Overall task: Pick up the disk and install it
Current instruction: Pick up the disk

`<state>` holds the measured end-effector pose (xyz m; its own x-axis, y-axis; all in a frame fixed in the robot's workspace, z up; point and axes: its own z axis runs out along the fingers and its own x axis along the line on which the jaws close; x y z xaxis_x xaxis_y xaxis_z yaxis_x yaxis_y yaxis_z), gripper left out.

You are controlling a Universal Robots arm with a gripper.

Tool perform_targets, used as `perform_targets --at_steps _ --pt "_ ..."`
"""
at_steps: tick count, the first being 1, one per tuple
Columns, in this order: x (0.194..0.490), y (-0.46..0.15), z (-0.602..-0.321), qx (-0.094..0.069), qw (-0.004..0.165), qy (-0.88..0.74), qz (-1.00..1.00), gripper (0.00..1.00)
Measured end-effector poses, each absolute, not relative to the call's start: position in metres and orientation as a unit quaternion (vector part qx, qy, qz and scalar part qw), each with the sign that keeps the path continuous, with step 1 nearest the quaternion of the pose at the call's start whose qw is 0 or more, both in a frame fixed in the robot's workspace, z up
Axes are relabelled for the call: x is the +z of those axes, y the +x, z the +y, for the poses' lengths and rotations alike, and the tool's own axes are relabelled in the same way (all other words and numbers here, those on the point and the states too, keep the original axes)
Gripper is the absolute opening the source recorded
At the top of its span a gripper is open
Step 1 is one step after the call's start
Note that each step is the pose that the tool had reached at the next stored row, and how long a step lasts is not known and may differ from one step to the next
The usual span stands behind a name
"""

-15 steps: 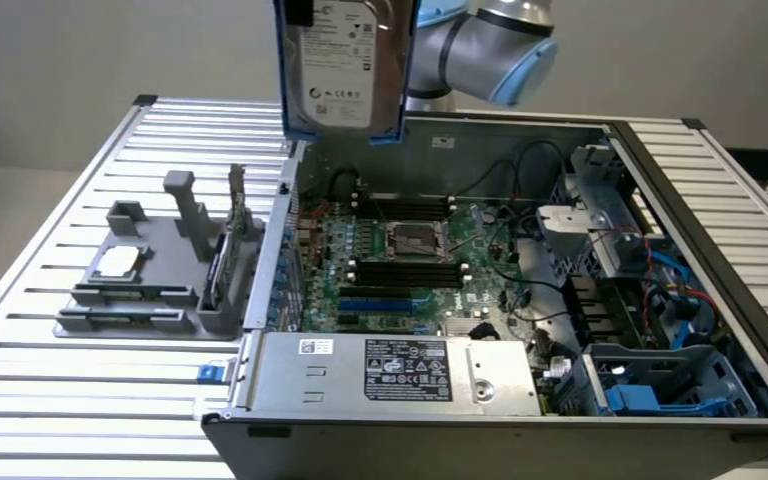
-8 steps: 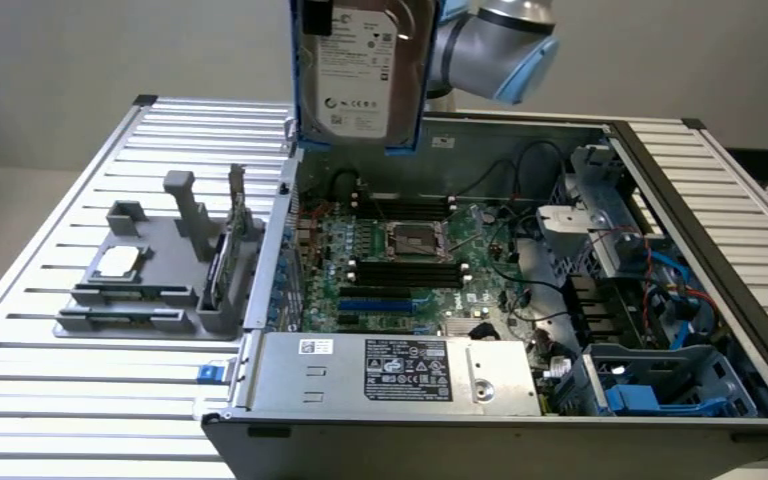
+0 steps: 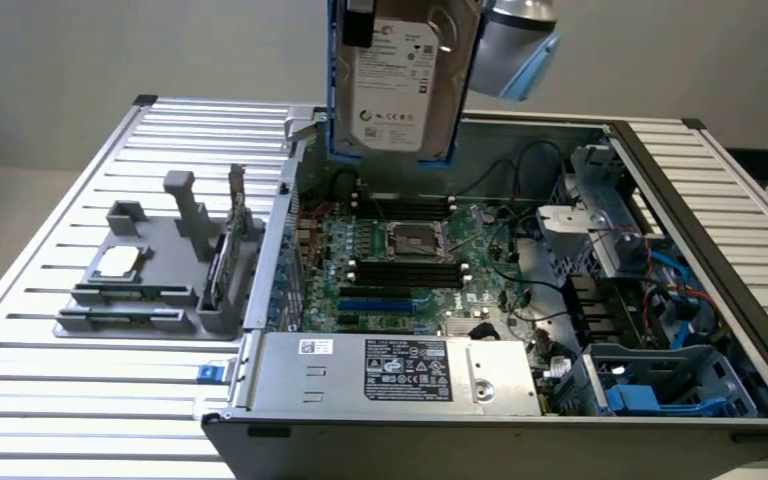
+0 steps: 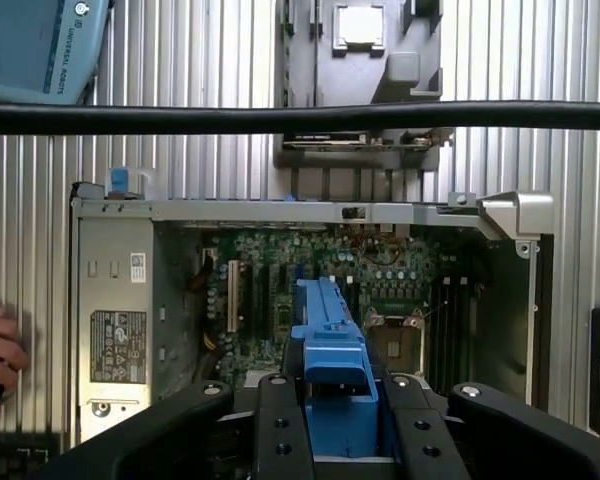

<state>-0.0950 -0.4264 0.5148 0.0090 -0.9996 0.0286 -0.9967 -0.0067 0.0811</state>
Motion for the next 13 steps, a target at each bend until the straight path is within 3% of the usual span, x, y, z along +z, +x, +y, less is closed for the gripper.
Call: perform_targets --at_steps 13 --pt "0.515 -0.062 -0.464 -0.019 0.039 0.709 -0.704 0.33"
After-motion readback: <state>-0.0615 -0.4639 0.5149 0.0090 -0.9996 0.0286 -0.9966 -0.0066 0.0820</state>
